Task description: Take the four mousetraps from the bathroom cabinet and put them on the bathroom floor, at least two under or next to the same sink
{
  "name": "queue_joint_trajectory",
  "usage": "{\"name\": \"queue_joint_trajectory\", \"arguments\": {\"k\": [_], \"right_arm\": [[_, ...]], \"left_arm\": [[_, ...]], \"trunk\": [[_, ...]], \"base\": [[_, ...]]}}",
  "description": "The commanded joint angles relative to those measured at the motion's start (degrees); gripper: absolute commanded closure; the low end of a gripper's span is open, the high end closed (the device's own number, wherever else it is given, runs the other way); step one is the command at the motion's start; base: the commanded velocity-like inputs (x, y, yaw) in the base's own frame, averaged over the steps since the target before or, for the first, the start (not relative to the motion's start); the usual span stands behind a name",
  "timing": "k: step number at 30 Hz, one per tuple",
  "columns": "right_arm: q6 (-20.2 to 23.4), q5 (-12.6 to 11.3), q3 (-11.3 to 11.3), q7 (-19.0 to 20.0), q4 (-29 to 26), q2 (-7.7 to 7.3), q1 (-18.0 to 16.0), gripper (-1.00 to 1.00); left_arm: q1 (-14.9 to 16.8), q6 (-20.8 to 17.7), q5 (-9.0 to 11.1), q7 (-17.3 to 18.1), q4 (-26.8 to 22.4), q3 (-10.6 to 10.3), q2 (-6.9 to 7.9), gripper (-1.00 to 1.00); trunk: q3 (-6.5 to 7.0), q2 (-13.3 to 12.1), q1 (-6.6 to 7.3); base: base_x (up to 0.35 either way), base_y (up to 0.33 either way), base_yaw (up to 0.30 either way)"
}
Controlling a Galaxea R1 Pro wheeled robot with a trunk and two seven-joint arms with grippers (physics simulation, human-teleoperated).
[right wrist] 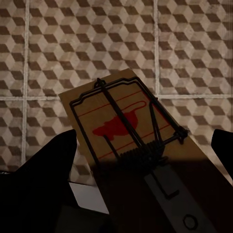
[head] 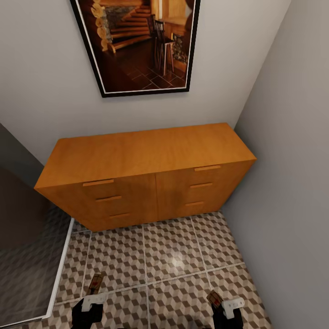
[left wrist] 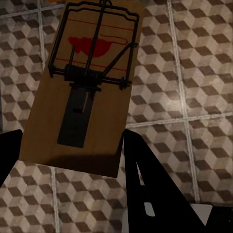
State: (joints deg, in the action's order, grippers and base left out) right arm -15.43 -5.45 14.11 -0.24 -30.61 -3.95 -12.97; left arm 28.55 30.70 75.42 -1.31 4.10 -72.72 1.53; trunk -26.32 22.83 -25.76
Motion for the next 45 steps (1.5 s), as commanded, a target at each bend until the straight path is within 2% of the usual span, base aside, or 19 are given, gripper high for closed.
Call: {"name": "queue_joint_trajectory", "arguments": {"k": [1, 10, 15, 20, 45], "right_arm": [[-0.2, -0.6, 0.2, -0.2, 0.0, -0.06, 0.0, 1.0], [-0.2, -0.8, -0.9, -2.2, 0.0, 0.12, 0.0, 1.0], [-0.6, -0.9, -1.0, -2.3, 0.0, 0.12, 0.0, 1.0], [-3.4, -0.8, -1.0, -2.4, 0.0, 0.08, 0.0, 1.0], [-3.7, -0.8, -1.0, -2.4, 0.1, -0.01, 0.0, 1.0]], "left_arm": [[0.0, 0.1, -0.1, -0.5, 0.0, -0.4, -0.04, 1.0], [0.0, 0.1, -0.1, -0.4, 0.0, -0.4, -0.44, 1.0], [0.0, 0.1, -0.1, -0.3, 0.0, -0.4, -0.47, 1.0], [0.0, 0.1, -0.1, -0.3, 0.0, -0.4, -0.48, 1.0], [0.0, 0.1, -0.1, -0.3, 0.0, -0.4, -0.48, 1.0]], "trunk": [[-0.07, 0.1, -0.03], [0.46, 0.1, -0.03], [0.91, 0.1, -0.03], [1.28, 0.1, -0.03], [2.77, 0.1, -0.03]], "base": [[0.0, 0.0, 0.0], [0.0, 0.0, 0.0], [0.0, 0.0, 0.0], [0.0, 0.0, 0.0], [0.0, 0.0, 0.0]]}}
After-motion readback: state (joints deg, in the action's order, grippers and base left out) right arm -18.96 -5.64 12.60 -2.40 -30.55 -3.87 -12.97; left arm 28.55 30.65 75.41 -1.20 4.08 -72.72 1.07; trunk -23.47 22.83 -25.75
